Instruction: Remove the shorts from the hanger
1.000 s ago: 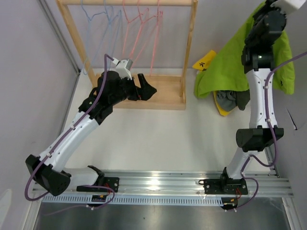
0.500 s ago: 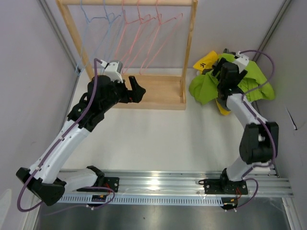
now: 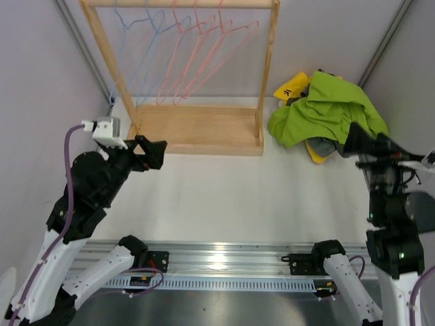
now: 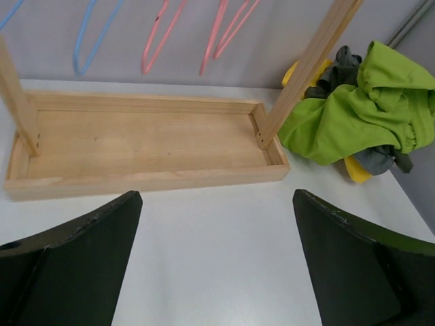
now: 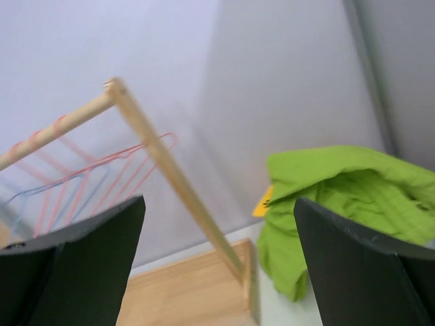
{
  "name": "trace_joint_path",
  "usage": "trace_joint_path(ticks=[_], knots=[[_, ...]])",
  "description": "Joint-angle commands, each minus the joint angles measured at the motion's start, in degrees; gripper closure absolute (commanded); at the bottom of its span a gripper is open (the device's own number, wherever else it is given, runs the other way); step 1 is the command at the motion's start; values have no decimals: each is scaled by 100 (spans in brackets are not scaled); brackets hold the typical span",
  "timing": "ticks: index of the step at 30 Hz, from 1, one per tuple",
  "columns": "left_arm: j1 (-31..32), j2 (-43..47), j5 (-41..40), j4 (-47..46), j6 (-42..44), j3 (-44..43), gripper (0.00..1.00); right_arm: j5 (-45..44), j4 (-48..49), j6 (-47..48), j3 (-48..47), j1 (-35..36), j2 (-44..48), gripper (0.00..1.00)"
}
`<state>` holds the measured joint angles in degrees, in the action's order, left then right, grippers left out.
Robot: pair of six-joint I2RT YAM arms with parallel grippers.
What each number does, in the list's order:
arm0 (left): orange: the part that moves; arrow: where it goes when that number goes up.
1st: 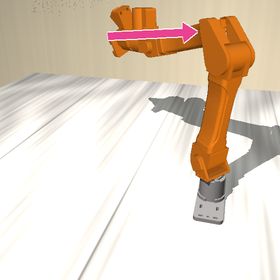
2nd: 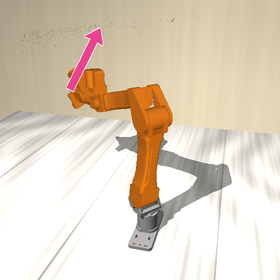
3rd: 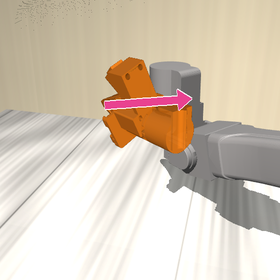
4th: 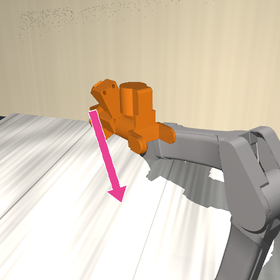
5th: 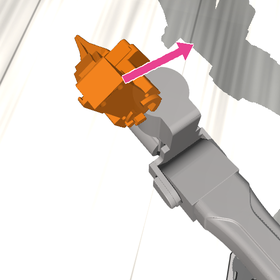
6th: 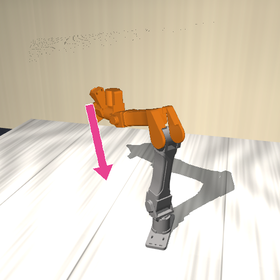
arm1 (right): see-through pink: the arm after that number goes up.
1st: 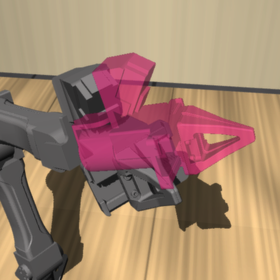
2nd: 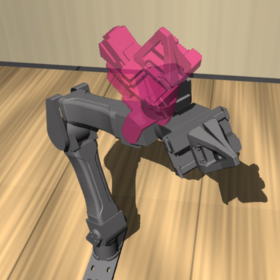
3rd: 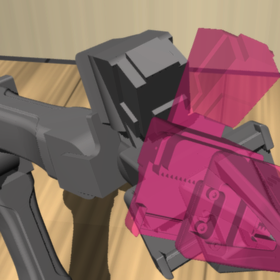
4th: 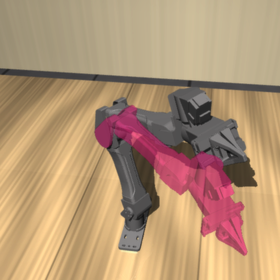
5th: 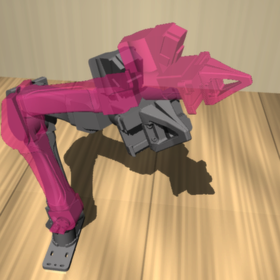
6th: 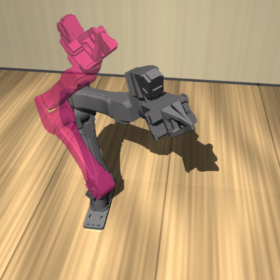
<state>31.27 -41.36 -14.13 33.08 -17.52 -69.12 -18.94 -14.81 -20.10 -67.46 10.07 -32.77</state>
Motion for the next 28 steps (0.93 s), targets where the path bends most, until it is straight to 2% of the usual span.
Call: trace_joint_path(ticks=[1,2,4,7,10,17,28], knots=[[11,645,-536,418,30,504,1,1821,-1225,-555,987,31,1179,1],[11,856,-616,453,20,714,1,2241,-1374,-609,1172,22,1490,0],[11,1419,-801,611,29,830,1,2429,-1681,-653,1472,-83,2184,1],[11,1999,-1064,892,64,997,1,2745,-2262,-417,1350,-311,2503,1],[11,2325,-1250,1112,73,1172,1,2965,-2605,-206,1096,-488,2417,1],[11,2396,-1408,1534,73,1217,1,3133,-2677,-170,919,-593,2275,0],[11,2238,-1732,1509,196,1155,1,3029,-2588,-47,919,-436,2136,0]])
